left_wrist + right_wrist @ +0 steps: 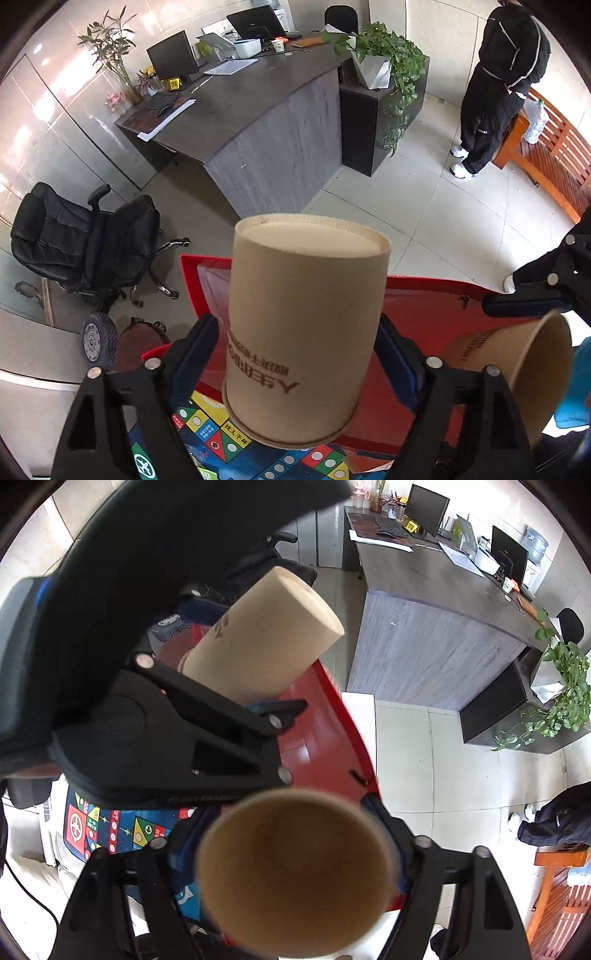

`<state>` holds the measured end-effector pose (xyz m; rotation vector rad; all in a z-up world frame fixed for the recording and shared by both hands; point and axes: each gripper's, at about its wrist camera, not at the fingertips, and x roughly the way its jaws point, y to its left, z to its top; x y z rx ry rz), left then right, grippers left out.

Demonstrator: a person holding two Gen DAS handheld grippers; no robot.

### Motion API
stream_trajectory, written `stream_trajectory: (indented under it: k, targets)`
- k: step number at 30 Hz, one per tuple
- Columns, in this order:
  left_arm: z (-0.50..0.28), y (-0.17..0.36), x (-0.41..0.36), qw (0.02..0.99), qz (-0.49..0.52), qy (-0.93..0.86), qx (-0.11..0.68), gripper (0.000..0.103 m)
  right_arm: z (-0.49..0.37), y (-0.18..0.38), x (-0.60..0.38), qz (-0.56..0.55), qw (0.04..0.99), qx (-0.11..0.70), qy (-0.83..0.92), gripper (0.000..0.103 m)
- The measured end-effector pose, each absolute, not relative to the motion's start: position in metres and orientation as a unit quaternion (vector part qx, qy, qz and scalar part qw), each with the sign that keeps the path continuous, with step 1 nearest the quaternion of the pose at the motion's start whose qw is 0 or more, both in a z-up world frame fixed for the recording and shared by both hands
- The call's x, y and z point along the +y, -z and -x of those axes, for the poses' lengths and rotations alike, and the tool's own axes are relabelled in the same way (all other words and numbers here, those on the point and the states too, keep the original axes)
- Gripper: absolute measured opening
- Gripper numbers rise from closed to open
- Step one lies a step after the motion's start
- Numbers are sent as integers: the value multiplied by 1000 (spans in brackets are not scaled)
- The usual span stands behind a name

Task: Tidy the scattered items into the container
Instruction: 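Open the right tool to drop its cup into the bag while the left tool holds its cup above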

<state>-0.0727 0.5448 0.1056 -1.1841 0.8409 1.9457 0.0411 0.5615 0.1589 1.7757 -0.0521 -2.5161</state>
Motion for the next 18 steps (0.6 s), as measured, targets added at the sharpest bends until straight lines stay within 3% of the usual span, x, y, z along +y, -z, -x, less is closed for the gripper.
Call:
stream_trajectory:
  k: [8,13,18]
  targets:
    - [74,-109,536,352,466,-748,315,103,-48,-165,558,-577,25,-9,816,89]
    - [76,-118,534,337,453,-758,327,103,-55,-176,554,-575,22,0,818,101]
    - [74,-122,533,335,445,-759,336,103,-57,-181,558,-572,13,6,820,103]
